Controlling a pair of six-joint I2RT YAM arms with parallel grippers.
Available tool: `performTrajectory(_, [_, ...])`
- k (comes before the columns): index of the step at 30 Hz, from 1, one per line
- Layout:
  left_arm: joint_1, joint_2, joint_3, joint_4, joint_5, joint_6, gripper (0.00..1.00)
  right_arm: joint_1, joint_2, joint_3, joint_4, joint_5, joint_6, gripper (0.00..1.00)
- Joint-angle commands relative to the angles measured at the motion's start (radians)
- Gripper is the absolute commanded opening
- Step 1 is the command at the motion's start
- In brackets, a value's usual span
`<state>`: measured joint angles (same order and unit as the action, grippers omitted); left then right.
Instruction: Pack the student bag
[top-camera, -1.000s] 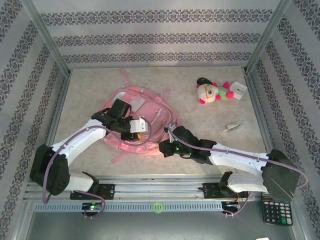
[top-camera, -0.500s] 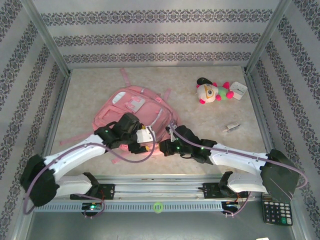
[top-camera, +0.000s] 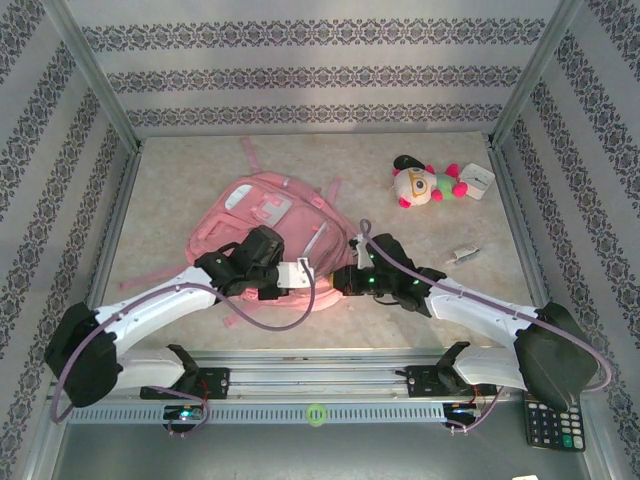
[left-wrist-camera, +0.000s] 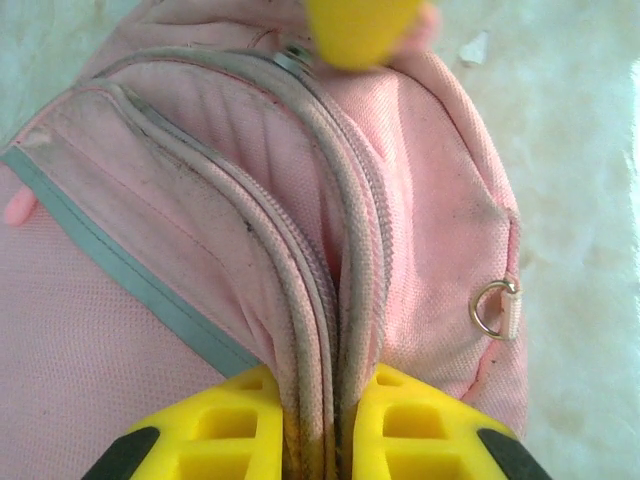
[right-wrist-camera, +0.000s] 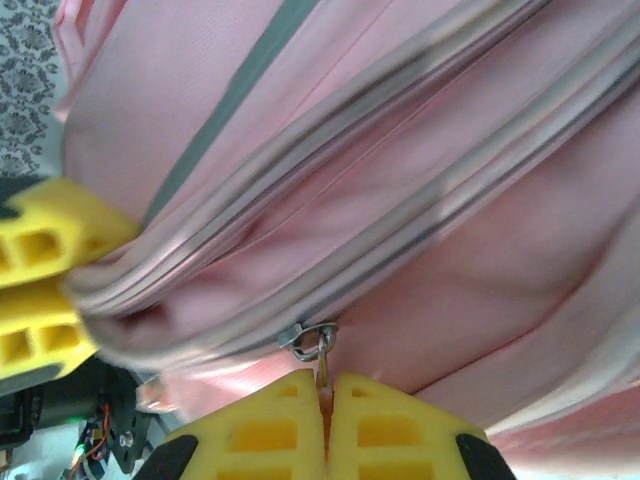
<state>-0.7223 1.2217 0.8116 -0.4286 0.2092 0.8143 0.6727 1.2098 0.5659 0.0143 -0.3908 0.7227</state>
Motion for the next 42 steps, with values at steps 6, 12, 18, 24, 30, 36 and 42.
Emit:
performTrajectory(6, [0.09,-0.181,-0.091,-0.278,-0.052,0.137,0.14,-0.011,0.008,-0.014,-0.073,-0.071,-0.088,0.0])
performTrajectory(12, [0.22,-0.241,-0.125,-0.249,-0.23,0.174,0.17,0.132,0.002,-0.027,0.021,-0.027,-0.008,0.0])
performTrajectory(18, [0.28,-0.244,-0.068,-0.291,-0.287,0.124,0.36,0.277,0.036,-0.04,0.176,0.091,0.129,0.0])
performTrajectory(24, [0.21,-0.301,0.064,-0.416,0.082,-0.113,0.63,0.27,0.025,-0.036,0.176,0.121,0.117,0.0])
performTrajectory(30, [-0.099,-0.238,0.013,-0.125,-0.085,-0.335,0.68,0.261,0.041,-0.017,0.172,0.081,0.1,0.0])
performTrajectory(36, [-0.178,-0.011,0.038,0.013,-0.268,-0.339,0.71,0.26,0.055,-0.009,0.171,0.065,0.092,0.0])
performTrajectory(42, [-0.177,0.039,-0.016,0.037,-0.222,-0.256,0.33,0.254,0.071,0.005,0.173,0.048,0.082,0.0])
